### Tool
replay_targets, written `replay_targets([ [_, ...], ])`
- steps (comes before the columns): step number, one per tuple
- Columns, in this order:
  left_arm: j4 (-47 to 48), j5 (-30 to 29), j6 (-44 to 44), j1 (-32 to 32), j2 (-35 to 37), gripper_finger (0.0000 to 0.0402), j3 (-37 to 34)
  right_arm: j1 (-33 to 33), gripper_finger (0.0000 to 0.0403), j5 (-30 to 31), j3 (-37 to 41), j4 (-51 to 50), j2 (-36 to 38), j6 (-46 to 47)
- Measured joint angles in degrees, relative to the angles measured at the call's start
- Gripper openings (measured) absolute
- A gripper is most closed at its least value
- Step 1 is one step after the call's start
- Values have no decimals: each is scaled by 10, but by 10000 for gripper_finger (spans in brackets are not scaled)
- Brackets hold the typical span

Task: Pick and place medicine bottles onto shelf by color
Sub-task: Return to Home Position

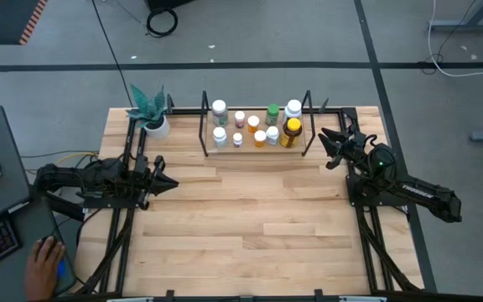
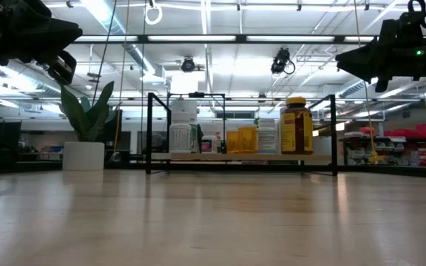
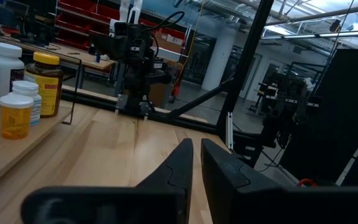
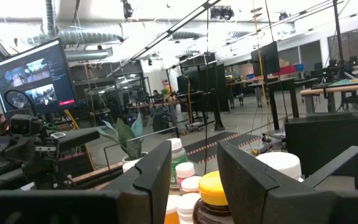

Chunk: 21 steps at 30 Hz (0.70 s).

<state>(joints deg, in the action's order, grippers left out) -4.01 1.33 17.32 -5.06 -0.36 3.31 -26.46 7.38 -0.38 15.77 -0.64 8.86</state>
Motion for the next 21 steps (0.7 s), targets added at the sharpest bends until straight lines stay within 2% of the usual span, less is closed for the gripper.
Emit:
replay_targets([
  [9,0,0,0,0,0,28,0,0,137,0,0,0,0,0],
  [21,0,0,0,0,0,38,0,0,137,0,0,0,0,0],
])
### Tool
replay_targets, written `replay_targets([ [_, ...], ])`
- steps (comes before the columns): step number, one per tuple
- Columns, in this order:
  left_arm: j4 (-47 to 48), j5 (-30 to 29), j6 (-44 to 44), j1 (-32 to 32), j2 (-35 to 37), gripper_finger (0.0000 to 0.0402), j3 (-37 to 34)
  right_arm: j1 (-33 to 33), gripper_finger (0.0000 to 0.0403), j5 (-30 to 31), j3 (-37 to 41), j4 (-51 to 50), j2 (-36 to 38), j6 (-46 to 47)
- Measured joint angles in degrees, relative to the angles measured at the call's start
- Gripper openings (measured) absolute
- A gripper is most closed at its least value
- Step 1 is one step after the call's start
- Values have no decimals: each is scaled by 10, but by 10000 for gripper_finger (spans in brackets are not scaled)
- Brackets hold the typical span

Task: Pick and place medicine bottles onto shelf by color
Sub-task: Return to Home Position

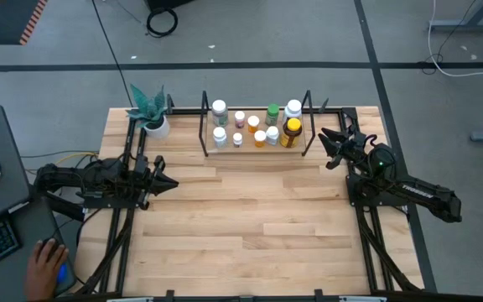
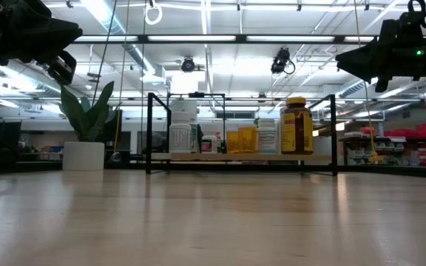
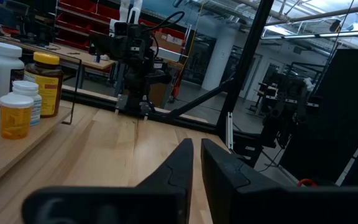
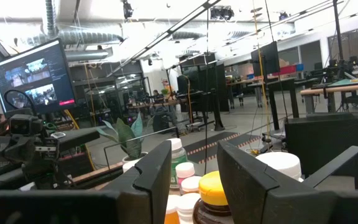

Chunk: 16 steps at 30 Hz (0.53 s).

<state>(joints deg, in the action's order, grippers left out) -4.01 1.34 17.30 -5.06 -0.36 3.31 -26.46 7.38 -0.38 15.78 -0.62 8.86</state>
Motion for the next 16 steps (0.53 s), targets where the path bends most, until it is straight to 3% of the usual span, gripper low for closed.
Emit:
replay_targets([
  [16,0,0,0,0,0,38,0,0,137,0,0,0,0,0],
])
